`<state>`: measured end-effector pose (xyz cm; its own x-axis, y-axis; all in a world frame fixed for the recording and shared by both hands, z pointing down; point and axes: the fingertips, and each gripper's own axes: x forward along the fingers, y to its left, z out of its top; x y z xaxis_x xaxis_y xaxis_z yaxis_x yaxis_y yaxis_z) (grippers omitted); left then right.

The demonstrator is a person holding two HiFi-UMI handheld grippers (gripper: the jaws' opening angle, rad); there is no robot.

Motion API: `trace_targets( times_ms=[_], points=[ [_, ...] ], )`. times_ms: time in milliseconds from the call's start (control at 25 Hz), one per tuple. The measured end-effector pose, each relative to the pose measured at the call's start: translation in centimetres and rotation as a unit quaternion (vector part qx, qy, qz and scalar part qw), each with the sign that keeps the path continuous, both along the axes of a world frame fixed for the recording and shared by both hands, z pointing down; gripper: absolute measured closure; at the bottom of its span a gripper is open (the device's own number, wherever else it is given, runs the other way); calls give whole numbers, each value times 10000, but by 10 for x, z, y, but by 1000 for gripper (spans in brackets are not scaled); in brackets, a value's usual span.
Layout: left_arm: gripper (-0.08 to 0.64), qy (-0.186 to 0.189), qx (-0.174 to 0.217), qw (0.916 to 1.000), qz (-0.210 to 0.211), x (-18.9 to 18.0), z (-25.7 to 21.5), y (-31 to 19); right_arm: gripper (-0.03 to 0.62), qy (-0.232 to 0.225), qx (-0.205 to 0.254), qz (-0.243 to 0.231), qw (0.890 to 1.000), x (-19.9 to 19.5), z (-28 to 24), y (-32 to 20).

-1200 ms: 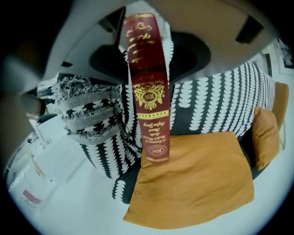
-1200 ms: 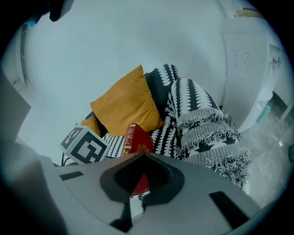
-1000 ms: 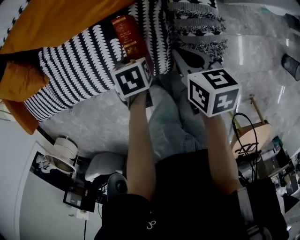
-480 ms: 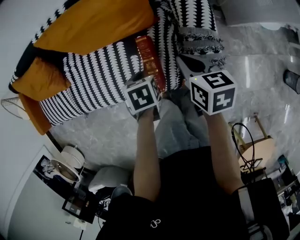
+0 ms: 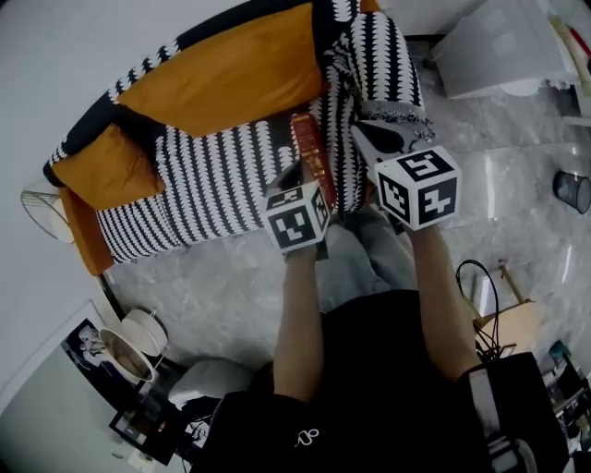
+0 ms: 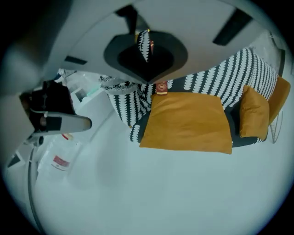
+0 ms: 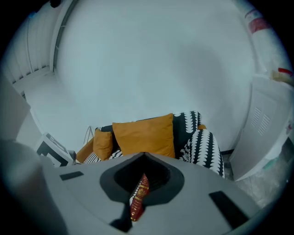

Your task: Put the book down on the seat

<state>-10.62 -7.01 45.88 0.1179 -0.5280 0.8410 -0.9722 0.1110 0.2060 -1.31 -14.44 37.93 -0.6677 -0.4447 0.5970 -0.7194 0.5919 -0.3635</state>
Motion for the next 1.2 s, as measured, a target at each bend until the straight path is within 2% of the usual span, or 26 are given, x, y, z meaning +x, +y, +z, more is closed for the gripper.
trace_targets(
  times_ms=[240, 480, 600, 760, 880, 960, 1080, 1200],
  points=[
    [547, -116, 517, 9986, -15, -6, -45, -16, 583, -153, 477, -137, 9987, -9, -43, -9],
    [546, -318, 992, 9943, -238, -21, -100, -45, 583, -198, 1144, -235, 9930, -15, -98, -23],
    [546, -298, 1437, 9888, -286, -23, -141, -62, 583, -166, 1477, -258, 9886, -17, -133, -32],
    [546, -403, 2167, 9745, -419, -27, -201, -80, 581, -104, 2137, -268, 9765, -15, -180, -39],
    [546, -545, 2685, 9605, -495, -27, -242, -93, 583, 46, 3083, -175, 9511, -13, -223, -47],
    [546, -629, 3039, 9492, -519, -29, -268, -96, 583, 45, 3502, -203, 9364, -17, -248, -46],
    [546, -968, 3381, 9346, -532, -34, -302, -97, 583, -142, 3789, -257, 9250, -27, -276, -42],
    [546, -1224, 3696, 9195, -540, -34, -332, -96, 583, -287, 3889, -248, 9205, -34, -290, -42]
  ],
)
